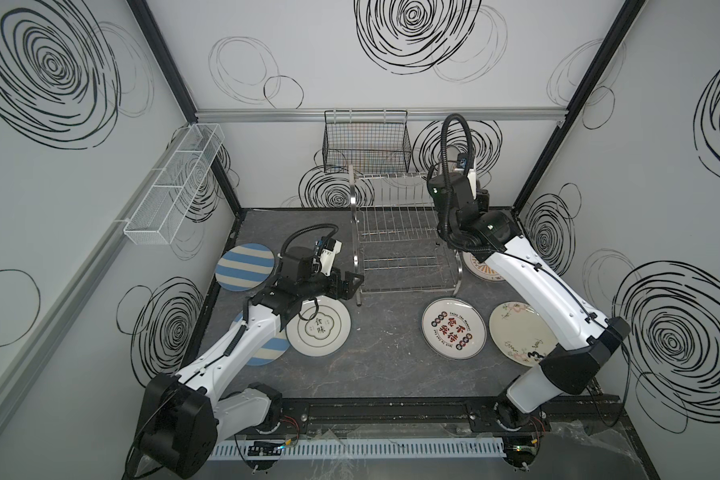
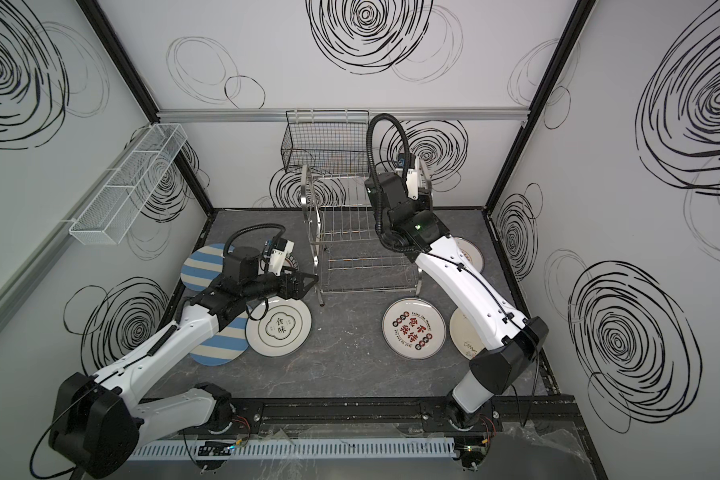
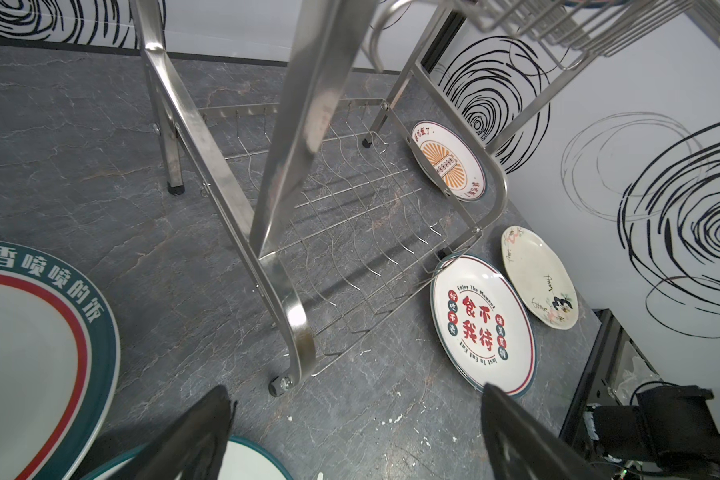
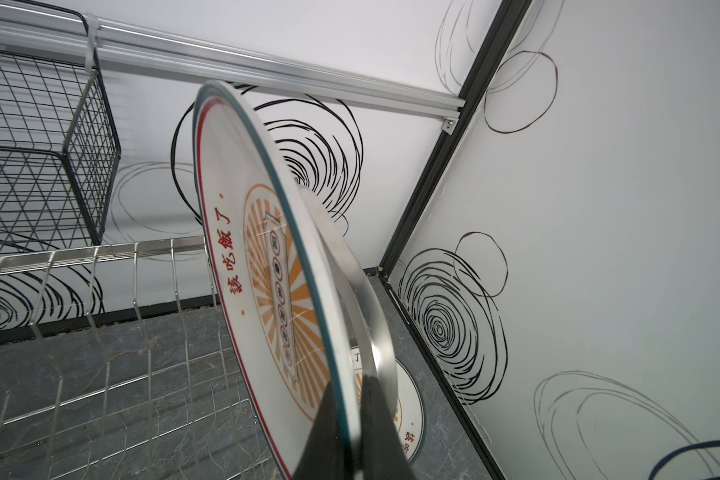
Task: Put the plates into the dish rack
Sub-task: 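Carry the plate over the rack and lower it into a slot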
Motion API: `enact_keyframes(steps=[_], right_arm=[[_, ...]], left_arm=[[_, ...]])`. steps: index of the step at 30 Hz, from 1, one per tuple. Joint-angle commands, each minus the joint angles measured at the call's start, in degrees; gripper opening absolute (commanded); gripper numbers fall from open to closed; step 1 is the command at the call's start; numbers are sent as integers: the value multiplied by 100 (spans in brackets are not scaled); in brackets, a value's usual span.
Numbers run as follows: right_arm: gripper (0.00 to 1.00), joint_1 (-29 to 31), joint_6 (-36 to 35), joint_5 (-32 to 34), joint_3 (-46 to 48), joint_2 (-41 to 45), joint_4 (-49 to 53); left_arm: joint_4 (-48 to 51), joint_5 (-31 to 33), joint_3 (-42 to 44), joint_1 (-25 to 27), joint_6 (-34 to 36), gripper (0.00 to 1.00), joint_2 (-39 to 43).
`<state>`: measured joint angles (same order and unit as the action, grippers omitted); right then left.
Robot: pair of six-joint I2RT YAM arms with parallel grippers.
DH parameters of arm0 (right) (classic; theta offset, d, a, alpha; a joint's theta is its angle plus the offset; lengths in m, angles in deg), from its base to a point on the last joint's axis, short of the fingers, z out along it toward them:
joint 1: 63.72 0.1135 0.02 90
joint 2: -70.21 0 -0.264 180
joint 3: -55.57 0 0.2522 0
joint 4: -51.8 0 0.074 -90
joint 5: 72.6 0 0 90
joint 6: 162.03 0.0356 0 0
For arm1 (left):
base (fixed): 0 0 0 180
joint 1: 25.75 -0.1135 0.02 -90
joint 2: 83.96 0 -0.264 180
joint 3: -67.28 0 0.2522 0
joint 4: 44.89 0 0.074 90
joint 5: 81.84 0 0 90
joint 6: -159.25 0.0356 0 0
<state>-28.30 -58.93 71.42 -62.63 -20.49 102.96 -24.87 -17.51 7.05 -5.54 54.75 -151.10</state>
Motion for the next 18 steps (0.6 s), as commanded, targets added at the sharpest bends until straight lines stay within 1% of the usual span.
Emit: enact_keyframes(steps=[1, 4, 7, 9, 12, 18], right_arm=[[5, -34, 165, -85, 38, 236, -262], [7, -35, 179, -173, -5, 217, -251], [12, -33, 224, -254, -30, 210, -193], [13, -32, 274, -267, -70, 191, -73], [18, -33, 331, -266, -155, 149, 81], [24, -26, 342, -319, -168, 152, 120]], left_arm=[[-216, -79, 69, 22, 62, 96, 93], [-213, -70, 78, 16, 63, 96, 101], [-213, -72, 78, 14, 62, 96, 99], [-220, -70, 78, 12, 63, 96, 100], [-214, -75, 91, 17, 62, 96, 98], [-204, -67, 86, 0, 63, 96, 116]])
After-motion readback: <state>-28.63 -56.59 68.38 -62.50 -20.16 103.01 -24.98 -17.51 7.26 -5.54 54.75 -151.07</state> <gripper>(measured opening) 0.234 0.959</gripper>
